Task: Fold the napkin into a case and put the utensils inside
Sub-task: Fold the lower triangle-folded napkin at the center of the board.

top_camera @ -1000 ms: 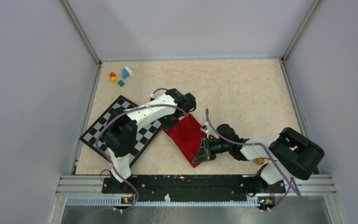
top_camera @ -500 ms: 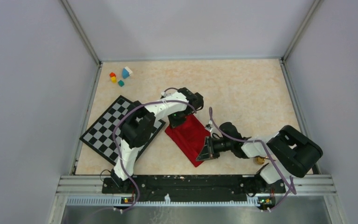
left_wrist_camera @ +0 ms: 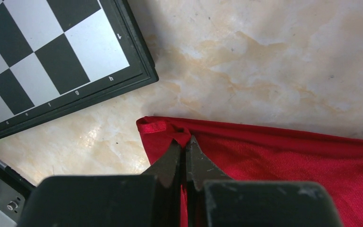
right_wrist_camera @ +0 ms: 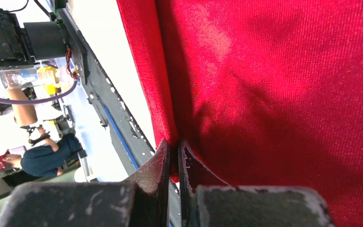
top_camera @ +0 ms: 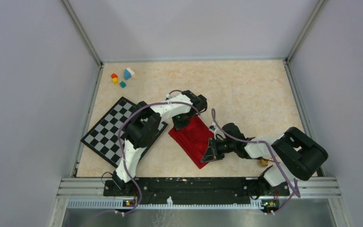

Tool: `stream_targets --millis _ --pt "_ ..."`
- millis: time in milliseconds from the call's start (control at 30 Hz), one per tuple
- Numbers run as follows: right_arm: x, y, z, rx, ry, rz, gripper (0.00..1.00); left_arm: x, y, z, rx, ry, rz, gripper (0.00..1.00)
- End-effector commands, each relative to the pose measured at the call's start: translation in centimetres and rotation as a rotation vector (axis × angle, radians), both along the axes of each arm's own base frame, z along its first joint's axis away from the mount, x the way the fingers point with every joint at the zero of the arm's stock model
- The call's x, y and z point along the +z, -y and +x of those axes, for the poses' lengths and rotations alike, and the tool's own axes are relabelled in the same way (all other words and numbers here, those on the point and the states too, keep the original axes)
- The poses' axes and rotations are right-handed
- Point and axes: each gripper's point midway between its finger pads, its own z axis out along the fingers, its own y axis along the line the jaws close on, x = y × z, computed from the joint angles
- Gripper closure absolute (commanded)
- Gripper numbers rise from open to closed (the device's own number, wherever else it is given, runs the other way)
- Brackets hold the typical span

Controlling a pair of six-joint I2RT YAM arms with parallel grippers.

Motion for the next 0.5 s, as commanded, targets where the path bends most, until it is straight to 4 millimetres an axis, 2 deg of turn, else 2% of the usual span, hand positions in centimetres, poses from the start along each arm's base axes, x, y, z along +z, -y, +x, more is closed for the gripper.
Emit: stream_targets --millis 0,133,200,267,300,333,400,467 --pt "0.3 0.4 0.1 0.012 0.029 -0.017 0.97 0.3 -0.6 2.1 -0.018 0.071 0.016 1.0" --pt "0.4 0.6 0.7 0.014 0.077 -0.038 0.91 -0.1 -0.5 2.3 -0.032 0.071 0.013 1.0" --pt "1.0 0.7 1.1 0.013 0.137 -0.035 0.82 -0.3 -0.4 2.2 -0.037 0.066 0.011 1.0" --pt "2.3 1.2 2.1 -0.024 0.25 -0.029 0.58 -0.5 -0.3 2.2 -0.043 0.062 0.005 1.0" --pt "3.5 1.3 2.8 -0.046 0.349 -0.016 0.44 -0.6 -0.3 2.2 -0.045 0.06 0.003 1.0" --pt "4.3 1.5 3.3 -0.065 0.419 -0.013 0.36 -0.7 -0.3 2.1 -0.047 0.059 0.002 1.0" --pt "5.3 1.9 4.2 -0.092 0.522 -0.029 0.29 -0.5 -0.4 2.1 -0.05 0.063 0.002 1.0" --pt "5.7 1.7 4.7 -0.09 0.579 -0.056 0.27 -0.3 -0.3 2.2 -0.053 0.069 -0.003 1.0"
